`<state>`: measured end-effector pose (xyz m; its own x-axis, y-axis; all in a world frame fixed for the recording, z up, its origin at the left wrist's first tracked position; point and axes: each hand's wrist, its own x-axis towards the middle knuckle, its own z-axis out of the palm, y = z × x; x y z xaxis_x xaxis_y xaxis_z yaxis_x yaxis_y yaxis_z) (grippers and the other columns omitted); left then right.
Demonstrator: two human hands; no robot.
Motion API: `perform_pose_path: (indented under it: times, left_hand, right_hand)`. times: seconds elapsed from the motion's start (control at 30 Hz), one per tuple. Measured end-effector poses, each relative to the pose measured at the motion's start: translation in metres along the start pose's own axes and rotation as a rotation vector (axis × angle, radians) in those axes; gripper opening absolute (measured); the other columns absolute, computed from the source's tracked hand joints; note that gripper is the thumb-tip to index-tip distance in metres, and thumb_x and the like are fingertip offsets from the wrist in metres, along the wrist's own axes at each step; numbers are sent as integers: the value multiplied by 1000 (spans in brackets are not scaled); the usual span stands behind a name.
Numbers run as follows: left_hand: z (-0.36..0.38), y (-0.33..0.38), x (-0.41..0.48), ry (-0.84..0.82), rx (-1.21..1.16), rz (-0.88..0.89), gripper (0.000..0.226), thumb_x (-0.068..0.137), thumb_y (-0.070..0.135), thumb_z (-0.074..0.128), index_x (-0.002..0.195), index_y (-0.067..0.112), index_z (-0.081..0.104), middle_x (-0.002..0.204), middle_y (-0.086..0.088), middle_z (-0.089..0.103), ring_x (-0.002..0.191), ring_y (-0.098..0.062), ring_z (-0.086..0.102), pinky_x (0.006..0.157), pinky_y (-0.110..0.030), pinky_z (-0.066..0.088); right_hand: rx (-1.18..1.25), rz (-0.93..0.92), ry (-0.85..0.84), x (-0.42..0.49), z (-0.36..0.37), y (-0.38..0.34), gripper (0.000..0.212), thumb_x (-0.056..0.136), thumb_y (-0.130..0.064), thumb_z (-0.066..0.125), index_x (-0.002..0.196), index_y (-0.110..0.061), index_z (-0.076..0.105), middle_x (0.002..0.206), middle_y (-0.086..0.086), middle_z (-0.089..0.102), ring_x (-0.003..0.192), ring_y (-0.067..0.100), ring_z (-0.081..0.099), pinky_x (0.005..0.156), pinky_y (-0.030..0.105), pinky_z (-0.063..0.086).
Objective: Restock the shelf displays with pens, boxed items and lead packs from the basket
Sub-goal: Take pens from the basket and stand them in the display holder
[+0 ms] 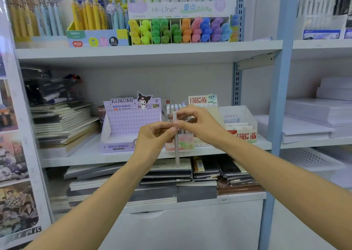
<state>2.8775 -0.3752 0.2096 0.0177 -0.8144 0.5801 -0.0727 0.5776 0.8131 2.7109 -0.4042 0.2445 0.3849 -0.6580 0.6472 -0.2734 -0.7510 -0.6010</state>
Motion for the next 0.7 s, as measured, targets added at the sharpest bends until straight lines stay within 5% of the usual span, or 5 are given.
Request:
perform_pose_path:
  times: [0.1, 0.17, 0.33, 0.47, 0.7]
  left_hand:
    - [1, 0, 1, 13, 38, 7, 15, 89, 10, 68, 102, 15, 72, 93, -2, 76, 87, -14, 71, 76, -22, 56]
    - [-2, -6, 2, 2, 273, 44, 22, 92, 17, 65, 114, 19, 66, 110, 5, 70, 102, -10, 65, 89, -26, 52]
    - [-3, -30, 3, -199, 874, 175, 63, 97, 21, 56, 152, 19, 25, 160, 5, 23, 149, -13, 11, 119, -31, 14]
    - [-1, -44, 7, -260, 1005, 247, 67, 100, 16, 49, 155, 13, 11, 164, 0, 5, 150, -14, -6, 116, -20, -4]
    - [-7, -57, 6, -288, 1126, 335, 75, 99, 22, 51, 156, 15, 3, 164, 2, -2, 150, -13, -9, 116, -19, -7]
  right_hand:
    - [-41, -21, 53, 3, -3, 0, 11, 91, -18, 65, 100, -15, 69, 91, -3, 68, 83, 5, 64, 74, 19, 52]
    - [73, 4, 171, 7, -12, 1, 12, 95, -12, 57, 104, -8, 64, 93, 3, 70, 82, 6, 68, 71, 19, 54]
    - [121, 28, 446, 21, -39, 9, 13, 100, -11, 48, 108, -3, 56, 94, 11, 71, 85, 15, 70, 70, 23, 56]
    - [69, 37, 433, 28, -31, 24, 10, 99, -10, 51, 105, -6, 57, 92, 7, 71, 82, 10, 70, 67, 21, 56]
    - [-112, 20, 243, 30, -11, 53, 10, 98, -12, 53, 102, -6, 60, 90, 5, 72, 83, 13, 71, 72, 30, 58]
